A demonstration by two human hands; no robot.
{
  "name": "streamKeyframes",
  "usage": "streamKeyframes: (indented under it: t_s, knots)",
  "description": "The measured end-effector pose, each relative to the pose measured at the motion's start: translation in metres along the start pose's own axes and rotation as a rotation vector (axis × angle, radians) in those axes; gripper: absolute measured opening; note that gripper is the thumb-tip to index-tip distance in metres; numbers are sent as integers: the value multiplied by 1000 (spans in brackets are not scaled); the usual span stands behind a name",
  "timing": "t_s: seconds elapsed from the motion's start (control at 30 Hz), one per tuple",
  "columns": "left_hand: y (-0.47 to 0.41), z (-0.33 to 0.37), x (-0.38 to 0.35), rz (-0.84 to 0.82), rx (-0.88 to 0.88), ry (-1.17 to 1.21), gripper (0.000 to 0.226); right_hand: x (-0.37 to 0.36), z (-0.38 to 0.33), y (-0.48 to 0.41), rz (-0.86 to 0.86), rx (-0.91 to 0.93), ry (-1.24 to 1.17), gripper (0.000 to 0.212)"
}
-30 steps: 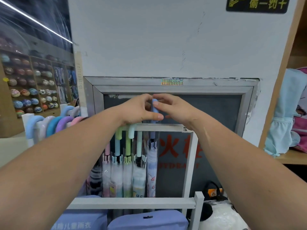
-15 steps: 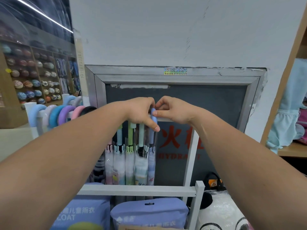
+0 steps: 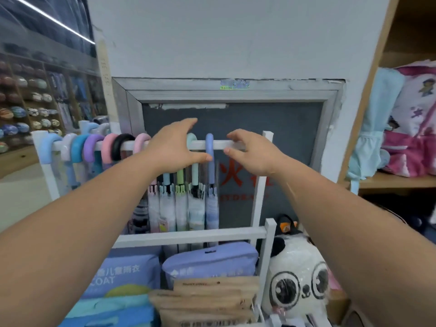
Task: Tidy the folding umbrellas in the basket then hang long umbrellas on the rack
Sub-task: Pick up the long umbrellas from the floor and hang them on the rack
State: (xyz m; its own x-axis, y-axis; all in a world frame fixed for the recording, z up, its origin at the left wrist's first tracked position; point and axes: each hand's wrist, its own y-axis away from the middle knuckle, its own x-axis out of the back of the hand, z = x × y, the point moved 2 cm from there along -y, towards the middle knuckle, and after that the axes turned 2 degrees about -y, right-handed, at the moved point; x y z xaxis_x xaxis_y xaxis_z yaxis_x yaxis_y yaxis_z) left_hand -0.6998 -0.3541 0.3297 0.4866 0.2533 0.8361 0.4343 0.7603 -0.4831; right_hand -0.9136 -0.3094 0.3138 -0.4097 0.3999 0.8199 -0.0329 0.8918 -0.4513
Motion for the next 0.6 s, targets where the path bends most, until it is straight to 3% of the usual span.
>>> streamKeyframes:
  t_s: [0.13,0.23,0.6]
  knots:
    - [32,16,-14,152,-146,52,80,4,2,60,111,-98,58,52]
    - [54,39,-36,158,-267,97,69,4,6,114,139,-203,97,49]
    - [183,225,-165,-306,-551,207,77,25,85,397,80,-680,145,48]
